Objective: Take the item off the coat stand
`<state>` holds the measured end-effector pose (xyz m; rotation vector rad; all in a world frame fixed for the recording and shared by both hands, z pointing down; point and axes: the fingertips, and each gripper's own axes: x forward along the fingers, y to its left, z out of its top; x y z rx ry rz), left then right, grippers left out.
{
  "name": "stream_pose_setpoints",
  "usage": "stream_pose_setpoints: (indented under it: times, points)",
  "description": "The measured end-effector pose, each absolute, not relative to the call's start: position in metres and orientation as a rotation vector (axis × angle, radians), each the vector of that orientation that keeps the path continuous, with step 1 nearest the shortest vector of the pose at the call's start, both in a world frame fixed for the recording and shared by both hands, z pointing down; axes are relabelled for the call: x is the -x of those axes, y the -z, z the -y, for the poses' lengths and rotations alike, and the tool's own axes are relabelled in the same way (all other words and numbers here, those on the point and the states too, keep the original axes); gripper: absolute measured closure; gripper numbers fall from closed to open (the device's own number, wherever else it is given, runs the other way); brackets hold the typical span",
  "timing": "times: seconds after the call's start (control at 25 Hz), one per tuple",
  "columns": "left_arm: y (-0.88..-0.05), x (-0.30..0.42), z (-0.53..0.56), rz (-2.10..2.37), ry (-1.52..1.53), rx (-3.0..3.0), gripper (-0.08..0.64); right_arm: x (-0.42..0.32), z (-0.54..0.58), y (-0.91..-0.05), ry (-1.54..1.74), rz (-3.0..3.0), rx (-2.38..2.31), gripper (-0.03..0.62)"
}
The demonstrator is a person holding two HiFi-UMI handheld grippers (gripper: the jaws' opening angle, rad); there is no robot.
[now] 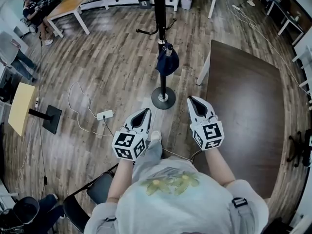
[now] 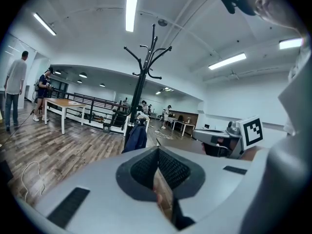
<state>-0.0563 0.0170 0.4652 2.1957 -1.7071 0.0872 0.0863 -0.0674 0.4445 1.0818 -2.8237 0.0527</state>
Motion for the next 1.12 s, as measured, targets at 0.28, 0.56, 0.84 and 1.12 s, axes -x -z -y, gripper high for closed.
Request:
stream_pose_setpoints:
  times: [0.28, 0.56, 0.84, 1.12]
  points:
    - [-0.468, 0.059, -0.006, 1.699, -0.090, -2.193, 0.545, -0.081, 0.082, -0.441, -0.063, 2.838, -1.102, 0.461]
    - [-0.473, 0.068, 0.003, 1.687, -0.096, -2.181, 0.545, -0.067, 0.097, -0.438, -0.061, 2.832, -1.113, 0.396]
    - [-0.474, 0.073, 0.015, 1.673, -0.103, -2.187, 0.545, -0.055, 0.110, -0.438, -0.070, 2.828, -1.095, 0.383]
    - [-0.474, 0.080, 0.036, 1.645, -0.120, -2.208, 0.545, -0.044, 0.129, -0.440, -0.088, 2.808, -1.096, 0.367]
